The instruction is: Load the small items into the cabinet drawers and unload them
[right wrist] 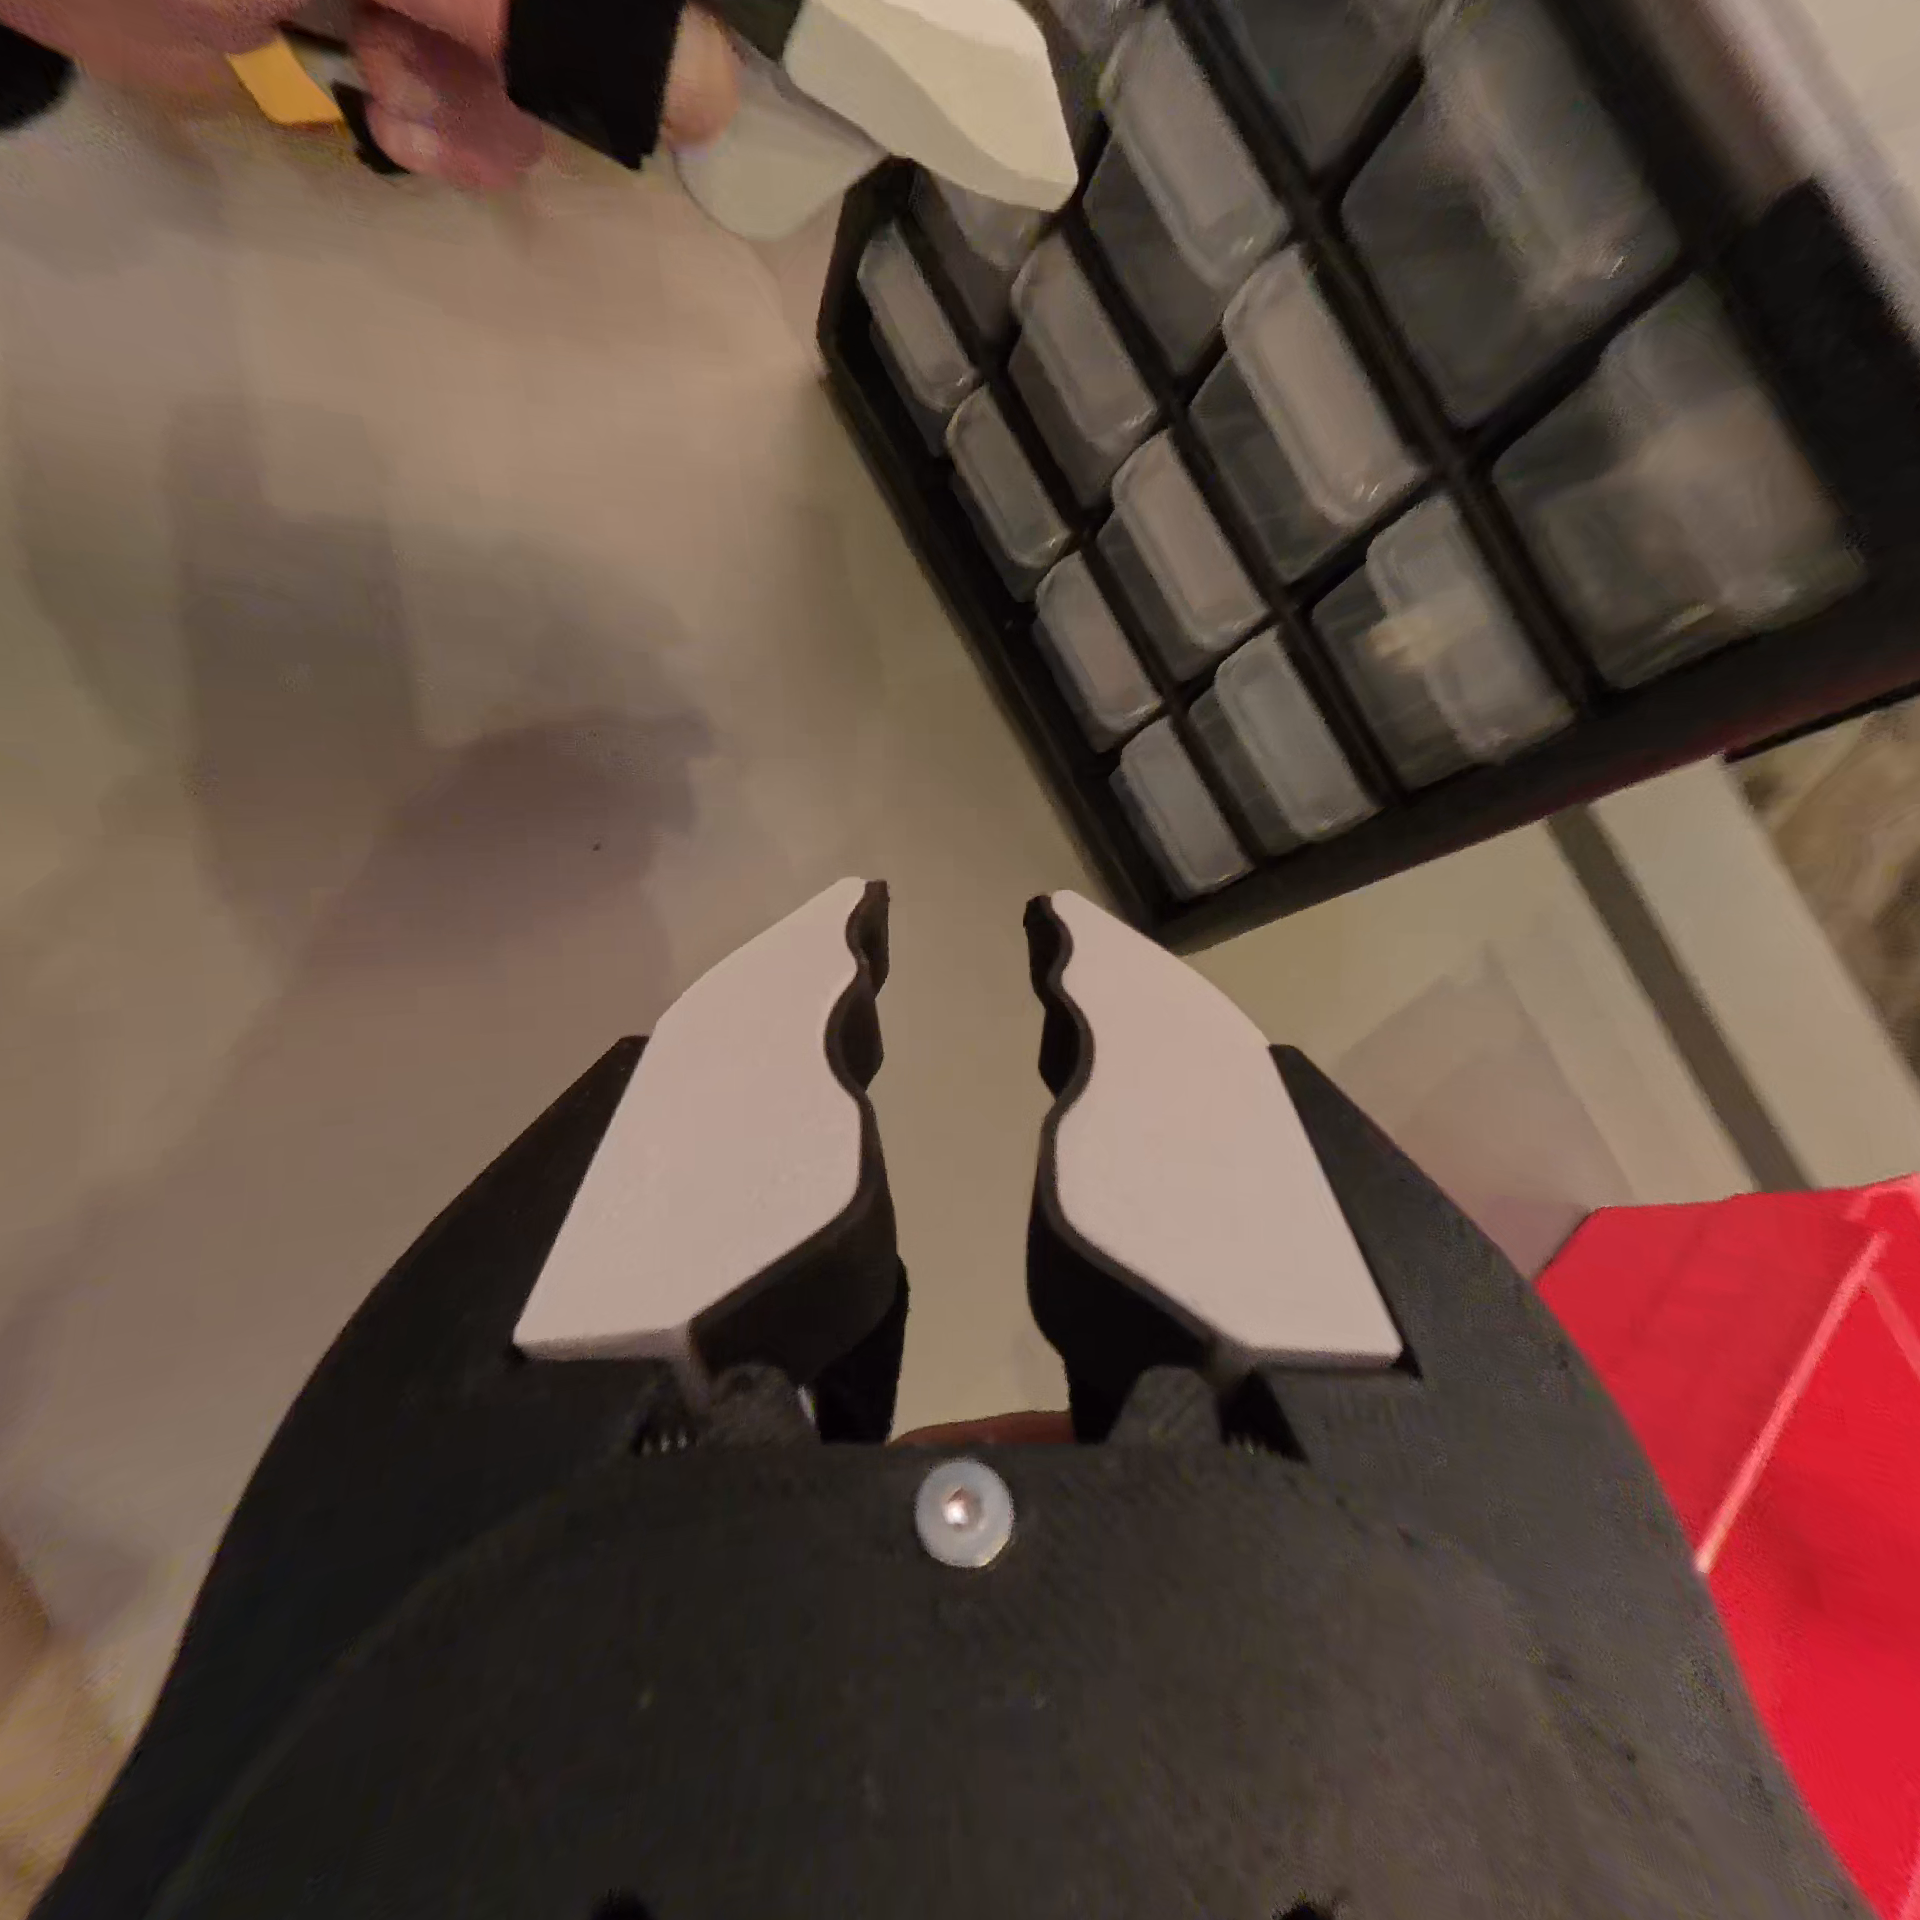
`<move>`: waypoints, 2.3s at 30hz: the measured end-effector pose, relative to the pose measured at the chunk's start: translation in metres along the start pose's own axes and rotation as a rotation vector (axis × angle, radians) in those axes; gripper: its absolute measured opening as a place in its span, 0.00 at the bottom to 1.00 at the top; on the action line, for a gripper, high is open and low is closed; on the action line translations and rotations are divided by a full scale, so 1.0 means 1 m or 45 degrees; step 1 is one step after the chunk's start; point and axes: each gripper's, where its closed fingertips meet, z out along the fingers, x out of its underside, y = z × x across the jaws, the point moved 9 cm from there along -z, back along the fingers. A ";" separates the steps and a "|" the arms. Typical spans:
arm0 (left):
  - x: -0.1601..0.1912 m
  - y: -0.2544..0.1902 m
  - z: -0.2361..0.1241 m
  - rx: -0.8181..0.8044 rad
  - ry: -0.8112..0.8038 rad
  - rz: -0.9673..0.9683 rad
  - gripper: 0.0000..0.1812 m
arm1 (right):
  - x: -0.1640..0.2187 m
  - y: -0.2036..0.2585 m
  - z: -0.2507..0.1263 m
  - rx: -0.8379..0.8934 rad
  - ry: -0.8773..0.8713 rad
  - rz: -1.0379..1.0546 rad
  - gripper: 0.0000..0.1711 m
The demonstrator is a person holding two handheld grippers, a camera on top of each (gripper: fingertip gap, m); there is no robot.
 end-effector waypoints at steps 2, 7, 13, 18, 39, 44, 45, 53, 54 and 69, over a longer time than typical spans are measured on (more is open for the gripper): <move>-0.016 0.006 -0.014 -0.043 -0.077 0.071 0.27 | -0.005 0.000 0.004 0.091 -0.051 -0.087 0.15; -0.064 0.040 -0.020 -0.070 -0.058 0.173 0.30 | -0.019 -0.001 0.032 0.457 -0.121 -0.450 0.18; -0.084 0.073 0.012 0.053 0.280 0.140 0.32 | -0.031 -0.010 0.082 0.825 -0.141 -0.818 0.18; -0.083 0.085 0.027 0.188 0.391 -0.038 0.27 | -0.039 -0.021 0.104 0.954 -0.141 -0.905 0.17; -0.091 0.082 0.037 0.190 0.484 0.000 0.26 | -0.031 0.015 0.063 0.917 -0.264 -0.984 0.05; -0.092 0.083 0.038 0.206 0.491 0.003 0.26 | -0.029 0.023 0.054 0.903 -0.285 -0.984 0.05; -0.092 0.083 0.038 0.210 0.492 0.001 0.26 | -0.029 0.022 0.055 0.900 -0.286 -0.986 0.05; -0.091 0.084 0.038 0.218 0.487 -0.011 0.26 | -0.038 -0.015 0.086 0.914 -0.195 -0.971 0.05; -0.091 0.084 0.038 0.217 0.491 -0.009 0.26 | -0.041 -0.020 0.090 0.913 -0.173 -0.958 0.05; -0.092 0.083 0.038 0.219 0.492 0.015 0.25 | -0.010 -0.055 0.081 1.010 -0.002 -0.928 0.09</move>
